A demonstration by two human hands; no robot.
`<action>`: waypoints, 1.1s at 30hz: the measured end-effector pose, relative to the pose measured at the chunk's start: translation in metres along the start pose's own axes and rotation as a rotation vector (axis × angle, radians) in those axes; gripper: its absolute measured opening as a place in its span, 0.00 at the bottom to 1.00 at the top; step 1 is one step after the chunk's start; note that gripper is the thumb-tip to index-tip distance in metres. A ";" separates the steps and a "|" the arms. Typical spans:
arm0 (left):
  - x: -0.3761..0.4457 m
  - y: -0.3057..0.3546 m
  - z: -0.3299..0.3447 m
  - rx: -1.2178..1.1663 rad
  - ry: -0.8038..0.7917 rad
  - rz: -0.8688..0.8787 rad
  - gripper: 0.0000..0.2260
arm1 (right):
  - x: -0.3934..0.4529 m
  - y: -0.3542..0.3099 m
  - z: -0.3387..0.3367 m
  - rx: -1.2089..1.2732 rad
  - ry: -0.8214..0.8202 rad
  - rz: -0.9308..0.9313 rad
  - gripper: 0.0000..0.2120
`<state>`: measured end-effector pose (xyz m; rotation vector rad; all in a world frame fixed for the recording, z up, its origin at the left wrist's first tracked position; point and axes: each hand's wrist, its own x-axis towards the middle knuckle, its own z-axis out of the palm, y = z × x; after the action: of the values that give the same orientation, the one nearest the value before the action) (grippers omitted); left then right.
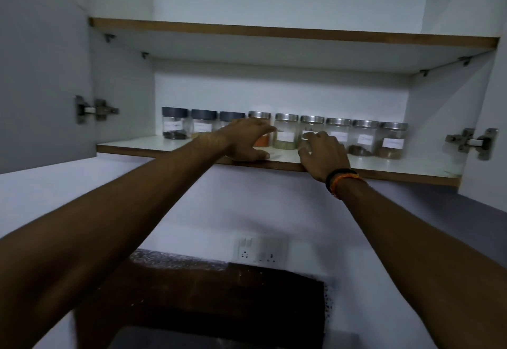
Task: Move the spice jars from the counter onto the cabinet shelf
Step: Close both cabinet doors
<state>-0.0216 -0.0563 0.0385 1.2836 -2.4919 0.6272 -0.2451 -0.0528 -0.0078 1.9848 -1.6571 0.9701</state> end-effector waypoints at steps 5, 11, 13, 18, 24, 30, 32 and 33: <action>-0.061 -0.038 -0.022 0.123 -0.007 -0.117 0.34 | 0.009 -0.067 0.000 0.076 0.003 -0.100 0.21; -0.131 -0.069 -0.058 0.236 0.011 -0.230 0.34 | 0.015 -0.144 0.002 0.169 0.012 -0.243 0.21; -0.156 -0.078 -0.071 0.270 0.013 -0.283 0.34 | 0.014 -0.170 0.001 0.215 -0.001 -0.294 0.22; -0.210 -0.088 -0.098 0.364 -0.031 -0.410 0.35 | 0.004 -0.229 -0.005 0.318 -0.021 -0.401 0.23; -0.270 -0.086 -0.127 0.443 -0.002 -0.556 0.35 | -0.007 -0.284 -0.020 0.413 -0.017 -0.533 0.23; -0.334 -0.081 -0.149 0.575 -0.020 -0.677 0.34 | -0.019 -0.336 -0.046 0.485 0.028 -0.645 0.22; -0.353 -0.082 -0.157 0.623 -0.007 -0.709 0.33 | -0.022 -0.350 -0.058 0.503 0.037 -0.660 0.23; -0.365 -0.084 -0.164 0.648 0.005 -0.720 0.33 | -0.025 -0.361 -0.065 0.518 0.046 -0.668 0.23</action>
<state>0.2620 0.2380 0.0482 2.2142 -1.6364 1.2551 0.0831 0.0924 0.0698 2.5547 -0.6360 1.2196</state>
